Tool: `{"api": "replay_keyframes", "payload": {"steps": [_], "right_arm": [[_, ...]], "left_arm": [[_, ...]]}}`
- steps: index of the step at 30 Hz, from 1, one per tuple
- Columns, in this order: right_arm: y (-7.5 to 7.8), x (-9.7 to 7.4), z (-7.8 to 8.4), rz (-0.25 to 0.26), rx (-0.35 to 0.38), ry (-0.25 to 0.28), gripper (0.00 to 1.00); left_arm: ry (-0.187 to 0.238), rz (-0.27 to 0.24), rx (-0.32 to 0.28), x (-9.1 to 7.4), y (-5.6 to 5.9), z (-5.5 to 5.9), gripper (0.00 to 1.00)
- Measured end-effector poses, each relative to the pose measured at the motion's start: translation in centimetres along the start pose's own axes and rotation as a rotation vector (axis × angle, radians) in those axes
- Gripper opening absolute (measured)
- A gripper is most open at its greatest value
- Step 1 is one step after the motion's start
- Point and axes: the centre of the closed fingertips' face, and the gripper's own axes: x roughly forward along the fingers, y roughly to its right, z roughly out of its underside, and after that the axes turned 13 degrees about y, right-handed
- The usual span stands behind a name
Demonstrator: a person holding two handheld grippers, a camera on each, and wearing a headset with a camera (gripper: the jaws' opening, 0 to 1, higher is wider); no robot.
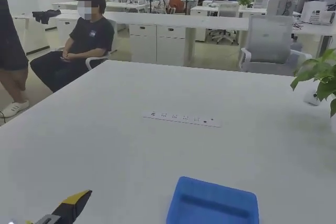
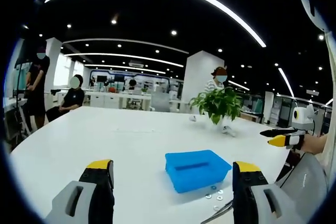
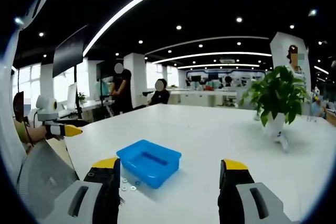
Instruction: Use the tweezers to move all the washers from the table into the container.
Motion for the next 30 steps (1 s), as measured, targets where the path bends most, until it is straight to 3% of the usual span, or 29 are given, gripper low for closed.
{"api": "replay_keyframes", "payload": {"steps": [16,20,21,23,25,28,30], "right_arm": [[0.7,-0.1,0.2,0.027,0.015,-0.001,0.72],[0.1,0.1,0.9,0.006,0.003,-0.058,0.72],[0.2,-0.1,2.0,-0.003,-0.018,-0.130,0.73],[-0.1,-0.2,3.1,-0.014,-0.066,-0.217,0.74],[-0.5,-0.4,3.7,-0.045,-0.113,-0.265,0.68],[-1.3,-0.1,4.1,-0.100,-0.104,-0.294,0.61],[-2.1,0.3,4.4,-0.147,-0.091,-0.314,0.54]], "left_arm": [[0.028,-0.035,-0.003,-0.2,-0.8,-0.6,0.94],[0.022,-0.040,-0.008,-0.2,-1.0,-0.5,0.93],[0.011,-0.036,-0.011,-0.2,-0.9,-0.3,0.93],[-0.045,-0.015,-0.012,-0.4,-0.7,0.5,0.90],[-0.111,0.000,-0.035,-0.7,-0.5,1.6,0.84],[-0.189,0.029,-0.074,-1.0,-0.2,2.8,0.79],[-0.232,0.081,-0.069,-1.0,0.4,3.3,0.73]]}}
